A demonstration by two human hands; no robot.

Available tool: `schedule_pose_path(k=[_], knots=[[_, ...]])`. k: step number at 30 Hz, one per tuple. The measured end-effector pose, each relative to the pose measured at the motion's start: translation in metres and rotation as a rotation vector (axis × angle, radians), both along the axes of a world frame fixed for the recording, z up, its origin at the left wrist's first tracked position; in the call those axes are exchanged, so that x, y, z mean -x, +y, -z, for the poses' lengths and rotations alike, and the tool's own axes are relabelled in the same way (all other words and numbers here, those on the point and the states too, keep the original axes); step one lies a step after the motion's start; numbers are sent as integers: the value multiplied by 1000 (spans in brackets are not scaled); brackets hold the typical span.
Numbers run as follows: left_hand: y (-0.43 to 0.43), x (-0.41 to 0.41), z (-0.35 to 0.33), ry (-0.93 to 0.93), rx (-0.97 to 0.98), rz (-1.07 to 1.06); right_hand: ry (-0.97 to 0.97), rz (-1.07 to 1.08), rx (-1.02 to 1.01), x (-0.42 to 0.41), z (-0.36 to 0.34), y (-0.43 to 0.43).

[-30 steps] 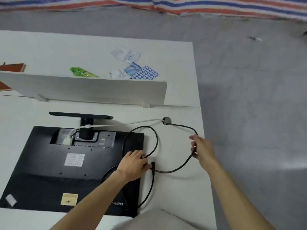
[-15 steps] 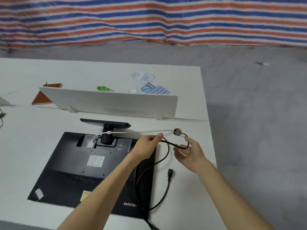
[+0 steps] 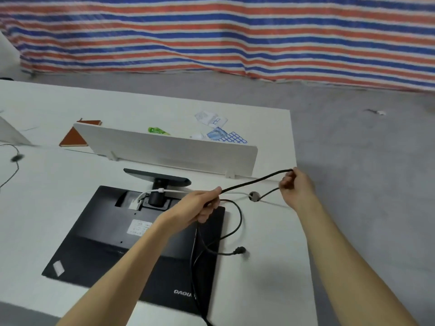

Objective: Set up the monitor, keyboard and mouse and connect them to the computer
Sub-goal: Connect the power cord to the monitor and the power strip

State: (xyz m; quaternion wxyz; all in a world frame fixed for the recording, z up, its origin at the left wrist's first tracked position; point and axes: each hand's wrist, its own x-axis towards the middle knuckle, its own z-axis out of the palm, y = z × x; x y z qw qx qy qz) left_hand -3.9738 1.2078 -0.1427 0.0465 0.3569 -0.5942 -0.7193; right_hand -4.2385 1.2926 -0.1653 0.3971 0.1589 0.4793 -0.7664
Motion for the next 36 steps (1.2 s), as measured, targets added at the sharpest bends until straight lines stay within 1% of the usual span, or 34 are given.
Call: schedule_pose_path(k=[1,2,3,5,7,8,9,10,11,12,13,14,16,17,19,20,21,23,24,25,27,32,34,36], knots=[[-5,-6,0,17,-33,-54,58,-56,-68,-2,2,-1],[-8,-9,0,43,-72,-107,118,-163,-124,-10,5,-1],[-10,-7,-2,80,-122,-166,186,-315,-160,-24,6,2],[-13,7,-14,182,-240,-295,383,-710,-210,-59,5,8],[-18,28,-29,248,-316,-375,616,-1188,-243,-94,7,20],[-21,36,-38,260,-332,-410,695,-1409,-249,-110,9,26],[-24,44,-44,264,-345,-437,748,-1558,-248,-123,12,33],[-28,48,-50,267,-349,-465,813,-1629,-253,-133,16,37],[-32,52,-53,262,-342,-480,881,-1630,-263,-141,16,41],[-35,53,-56,245,-303,-480,947,-1573,-284,-145,15,43],[-39,53,-57,207,-224,-456,980,-1481,-292,-146,14,44],[-43,52,-55,140,-113,-413,956,-1365,-271,-146,11,44],[-47,47,-42,-30,113,-322,788,-1070,-160,-137,1,38],[-45,43,-30,-88,164,-293,651,-905,-90,-129,-5,33],[-29,34,0,-153,127,-213,366,-634,49,-107,-16,20],[-16,29,15,-175,56,-139,264,-548,89,-95,-21,13],[-3,22,26,-181,-44,-62,217,-498,95,-84,-26,5],[21,14,42,-144,-288,20,229,-467,27,-60,-25,-6],[30,9,45,-106,-393,0,245,-466,-14,-51,-22,-9],[35,4,46,-71,-454,-46,254,-473,-42,-44,-16,-11],[38,1,48,-40,-450,-143,231,-490,-54,-39,-6,-12],[42,-4,53,-34,-247,-321,1,-470,-51,-50,15,-18],[34,-11,58,7,-256,-437,-80,-478,-79,-62,29,-27],[21,-19,68,47,-245,-528,-121,-479,-124,-77,42,-37]])
